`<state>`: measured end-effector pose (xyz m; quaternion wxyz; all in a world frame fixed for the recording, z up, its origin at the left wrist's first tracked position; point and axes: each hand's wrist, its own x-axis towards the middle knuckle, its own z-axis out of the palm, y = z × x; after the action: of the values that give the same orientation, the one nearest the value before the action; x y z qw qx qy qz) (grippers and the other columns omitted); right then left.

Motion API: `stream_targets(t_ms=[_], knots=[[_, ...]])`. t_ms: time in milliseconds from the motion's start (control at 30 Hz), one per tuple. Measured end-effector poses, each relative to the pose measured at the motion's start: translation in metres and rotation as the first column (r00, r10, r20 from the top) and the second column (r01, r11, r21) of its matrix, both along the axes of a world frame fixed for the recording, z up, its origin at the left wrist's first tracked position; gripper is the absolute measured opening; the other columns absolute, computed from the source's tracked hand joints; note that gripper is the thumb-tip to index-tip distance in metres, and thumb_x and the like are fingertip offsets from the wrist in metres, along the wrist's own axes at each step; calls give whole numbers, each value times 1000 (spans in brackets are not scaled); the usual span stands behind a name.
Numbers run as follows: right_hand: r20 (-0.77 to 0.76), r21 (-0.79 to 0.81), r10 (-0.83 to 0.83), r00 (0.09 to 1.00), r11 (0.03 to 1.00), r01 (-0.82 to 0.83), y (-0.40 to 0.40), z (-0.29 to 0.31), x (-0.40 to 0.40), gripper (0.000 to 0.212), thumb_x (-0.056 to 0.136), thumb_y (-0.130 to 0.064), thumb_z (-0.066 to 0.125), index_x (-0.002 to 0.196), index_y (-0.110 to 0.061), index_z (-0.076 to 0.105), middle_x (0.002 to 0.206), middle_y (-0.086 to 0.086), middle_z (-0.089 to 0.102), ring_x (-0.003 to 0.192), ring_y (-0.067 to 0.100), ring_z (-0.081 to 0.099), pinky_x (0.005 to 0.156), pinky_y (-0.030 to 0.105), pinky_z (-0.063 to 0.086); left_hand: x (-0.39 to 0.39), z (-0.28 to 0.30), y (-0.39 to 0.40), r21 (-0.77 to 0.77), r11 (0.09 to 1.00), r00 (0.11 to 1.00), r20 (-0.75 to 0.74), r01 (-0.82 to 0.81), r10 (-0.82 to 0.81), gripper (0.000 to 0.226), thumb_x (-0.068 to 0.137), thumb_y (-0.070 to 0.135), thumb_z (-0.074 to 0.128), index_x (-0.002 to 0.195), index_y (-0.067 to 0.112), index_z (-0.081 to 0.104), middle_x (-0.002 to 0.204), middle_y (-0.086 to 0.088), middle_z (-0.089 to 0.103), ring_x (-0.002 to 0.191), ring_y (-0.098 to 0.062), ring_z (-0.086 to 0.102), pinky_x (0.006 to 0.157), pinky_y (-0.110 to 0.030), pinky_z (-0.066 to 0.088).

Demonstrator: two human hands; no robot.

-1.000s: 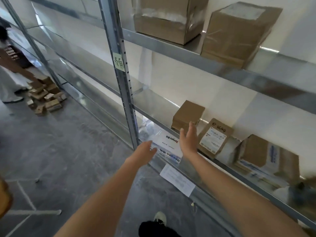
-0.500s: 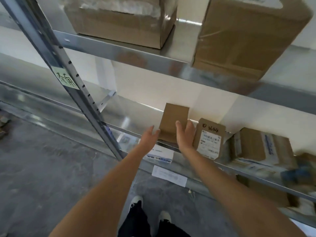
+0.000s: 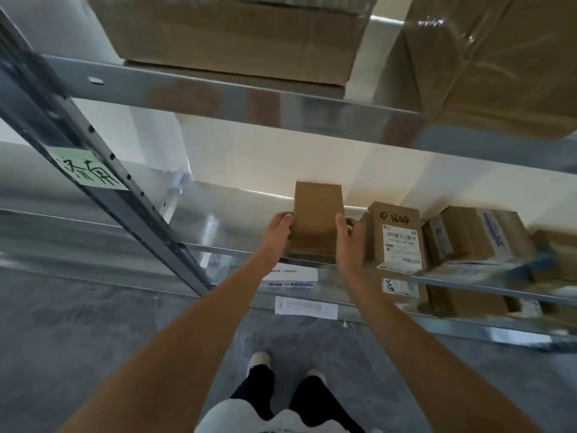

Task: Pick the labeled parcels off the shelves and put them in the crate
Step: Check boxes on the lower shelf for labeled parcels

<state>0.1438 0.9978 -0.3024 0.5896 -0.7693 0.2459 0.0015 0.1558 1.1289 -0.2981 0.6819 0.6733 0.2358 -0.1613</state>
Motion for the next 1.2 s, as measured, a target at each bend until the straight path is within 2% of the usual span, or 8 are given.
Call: stream_targets(t_ms=[167,267,400,533,633,800,967,1200], knots=[[24,-65,4,1000,998,-2,6,24,4,38,104,-41,38,108,-11,60,82,-11,55,76,0,50,69,5,35,9,11,24,14,997,994,87,-72,70,27,103,28,33,110,20,58,98,-10,61,84,-18,56,64,-20,41],[3,28,-39,999,999,39,10,38,4,43,101,-52,38,109,-17,62,90,-5,63,89,12,58,85,25,42,13,22,30,-91,988,987,88,-127,135,33,101,27,36,118,16,62,97,-8,60,87,-14,54,64,-19,38],[20,393,-61,998,918,48,24,45,3,47,102,-47,40,127,-10,55,117,12,68,113,26,64,104,43,49,18,41,33,-240,959,983,69,-148,168,30,102,26,37,121,18,58,109,-4,59,87,-11,58,73,-24,46],[46,374,-88,995,925,64,26,45,9,50,102,-48,38,128,-7,51,118,13,68,113,27,63,105,47,46,22,43,41,-102,994,996,79,-38,46,43,104,33,31,140,18,47,133,-8,54,123,-25,50,90,-32,32],[34,305,-45,998,952,33,25,41,9,53,101,-53,35,118,-10,63,116,8,70,113,25,63,108,45,42,20,35,46,-78,997,997,70,-16,22,45,104,35,30,142,15,45,130,-9,56,118,-26,53,91,-34,33],[16,287,-5,1000,958,0,25,41,14,41,104,-49,33,116,-22,61,119,4,66,110,18,61,86,26,49,15,18,47,-58,998,998,63,-23,27,42,104,31,29,123,9,59,104,-7,64,84,-14,58,81,-27,43],[-17,284,-20,1000,959,24,23,33,14,43,103,-47,37,125,-19,59,116,3,67,109,19,63,93,33,52,18,12,47,-40,999,999,45,-4,6,30,102,32,35,102,19,62,98,-3,67,99,-21,61,101,-40,46],[-111,256,0,994,966,29,21,11,11,58,97,-56,44,143,-22,36,106,16,70,88,31,73,76,48,62,19,15,55,-35,992,991,59,120,-118,17,97,25,50,111,28,60,87,2,66,80,-14,61,64,-28,44]])
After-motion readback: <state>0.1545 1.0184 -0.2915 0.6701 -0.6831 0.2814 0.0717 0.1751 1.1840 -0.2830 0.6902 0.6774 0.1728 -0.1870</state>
